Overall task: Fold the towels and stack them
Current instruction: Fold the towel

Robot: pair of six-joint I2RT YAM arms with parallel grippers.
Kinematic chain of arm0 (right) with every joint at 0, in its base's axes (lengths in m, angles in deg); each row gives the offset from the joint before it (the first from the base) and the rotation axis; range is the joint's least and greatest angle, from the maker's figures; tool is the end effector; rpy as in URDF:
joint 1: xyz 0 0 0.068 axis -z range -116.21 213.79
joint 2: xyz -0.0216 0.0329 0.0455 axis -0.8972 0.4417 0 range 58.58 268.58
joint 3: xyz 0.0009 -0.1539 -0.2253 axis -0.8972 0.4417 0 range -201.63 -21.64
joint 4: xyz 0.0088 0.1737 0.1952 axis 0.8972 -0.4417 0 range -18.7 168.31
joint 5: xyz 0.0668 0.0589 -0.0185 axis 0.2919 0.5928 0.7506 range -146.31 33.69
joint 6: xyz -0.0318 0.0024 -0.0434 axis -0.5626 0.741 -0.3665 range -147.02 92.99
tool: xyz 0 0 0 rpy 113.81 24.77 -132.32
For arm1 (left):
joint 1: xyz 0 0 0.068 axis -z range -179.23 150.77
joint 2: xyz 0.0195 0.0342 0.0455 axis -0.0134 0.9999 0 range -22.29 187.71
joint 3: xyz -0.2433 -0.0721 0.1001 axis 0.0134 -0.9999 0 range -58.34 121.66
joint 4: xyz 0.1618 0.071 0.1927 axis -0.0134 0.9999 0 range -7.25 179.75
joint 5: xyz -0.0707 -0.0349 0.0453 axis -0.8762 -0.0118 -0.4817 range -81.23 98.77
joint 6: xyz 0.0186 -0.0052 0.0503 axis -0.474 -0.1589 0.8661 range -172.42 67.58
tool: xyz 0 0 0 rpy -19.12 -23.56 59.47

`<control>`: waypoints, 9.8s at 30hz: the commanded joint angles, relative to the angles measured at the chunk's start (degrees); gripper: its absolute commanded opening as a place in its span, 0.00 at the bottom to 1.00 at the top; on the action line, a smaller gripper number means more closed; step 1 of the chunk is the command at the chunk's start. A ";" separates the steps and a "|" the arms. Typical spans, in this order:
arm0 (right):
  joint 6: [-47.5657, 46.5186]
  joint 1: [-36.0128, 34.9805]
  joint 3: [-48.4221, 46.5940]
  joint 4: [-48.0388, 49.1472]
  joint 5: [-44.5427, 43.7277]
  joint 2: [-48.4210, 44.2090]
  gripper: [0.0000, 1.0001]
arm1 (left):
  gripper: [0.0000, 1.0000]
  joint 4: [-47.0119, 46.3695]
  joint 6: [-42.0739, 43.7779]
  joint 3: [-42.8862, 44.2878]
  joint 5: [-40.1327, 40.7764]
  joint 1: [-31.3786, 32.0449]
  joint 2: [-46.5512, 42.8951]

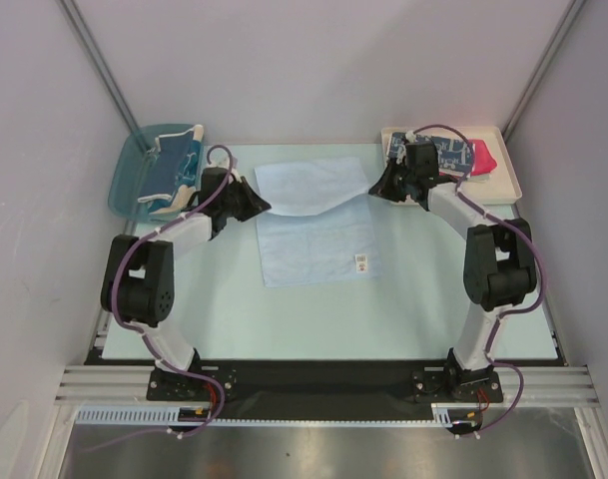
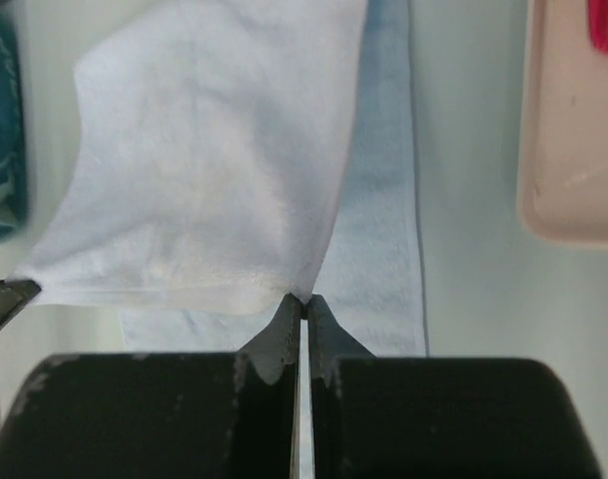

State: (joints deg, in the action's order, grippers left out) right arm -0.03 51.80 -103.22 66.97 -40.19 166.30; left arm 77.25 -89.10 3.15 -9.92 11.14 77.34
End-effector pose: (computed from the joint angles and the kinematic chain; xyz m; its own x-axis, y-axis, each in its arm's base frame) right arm 0.4212 0.0996 0.2452 -0.7187 0.2930 -0.6306 -0.0999 0.8540 0.5106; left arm 0.3762 -0.0805 0.2116 -0.6860 -0.4496 -0.5721 0.0328 0.7663 -0.6416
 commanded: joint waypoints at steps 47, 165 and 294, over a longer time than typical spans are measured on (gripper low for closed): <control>-3.34 -4.89 16.45 -7.38 -6.89 -20.35 0.00 | 0.00 15.69 2.32 -7.44 4.99 5.36 -19.47; -3.08 -4.10 7.86 -2.20 -14.54 -8.27 0.51 | 0.50 12.01 5.66 0.79 14.31 1.33 -13.26; -0.44 2.85 11.33 24.51 -2.67 -6.20 0.01 | 0.00 -22.27 3.64 -5.76 0.41 -3.08 -1.71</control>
State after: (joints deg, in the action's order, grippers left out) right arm -1.10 54.01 -95.52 87.98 -41.63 164.49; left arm 59.61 -84.16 0.70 -11.65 6.66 79.64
